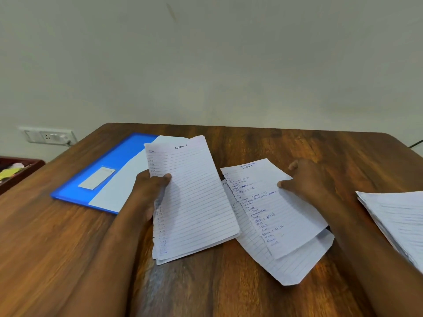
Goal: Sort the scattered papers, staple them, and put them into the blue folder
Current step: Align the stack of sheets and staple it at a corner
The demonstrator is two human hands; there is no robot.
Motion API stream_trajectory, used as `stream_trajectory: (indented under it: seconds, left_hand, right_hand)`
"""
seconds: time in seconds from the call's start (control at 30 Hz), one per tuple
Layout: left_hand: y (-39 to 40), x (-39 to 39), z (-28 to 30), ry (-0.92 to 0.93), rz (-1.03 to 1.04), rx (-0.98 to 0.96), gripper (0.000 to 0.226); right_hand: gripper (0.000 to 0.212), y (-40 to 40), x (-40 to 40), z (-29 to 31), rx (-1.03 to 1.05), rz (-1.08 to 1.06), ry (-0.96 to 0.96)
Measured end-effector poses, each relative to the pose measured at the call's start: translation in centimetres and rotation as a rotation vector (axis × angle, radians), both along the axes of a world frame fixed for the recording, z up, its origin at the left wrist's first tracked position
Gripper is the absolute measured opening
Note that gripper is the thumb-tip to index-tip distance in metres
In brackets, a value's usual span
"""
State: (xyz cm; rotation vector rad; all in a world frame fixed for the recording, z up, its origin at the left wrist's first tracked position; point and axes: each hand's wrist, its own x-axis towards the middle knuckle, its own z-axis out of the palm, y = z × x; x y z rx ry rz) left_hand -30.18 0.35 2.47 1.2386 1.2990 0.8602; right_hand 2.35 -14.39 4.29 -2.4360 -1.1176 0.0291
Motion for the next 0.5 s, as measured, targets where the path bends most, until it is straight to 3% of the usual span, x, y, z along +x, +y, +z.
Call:
stream_trajectory:
  seconds: [0.2,0.5]
  left_hand:
    - [-0.14,0.38,-0.23,0.028,-0.037,0.009,0.032]
    - [-0.30,0.53,-0.16,0.030,-0.045,-0.006,0.034]
  right_hand:
    - [0.043,0.42,0.11,0.05,0.072,0.014,0.150]
    - [0.012,0.50,0.27,-0.03,0.217,0.098,0.444]
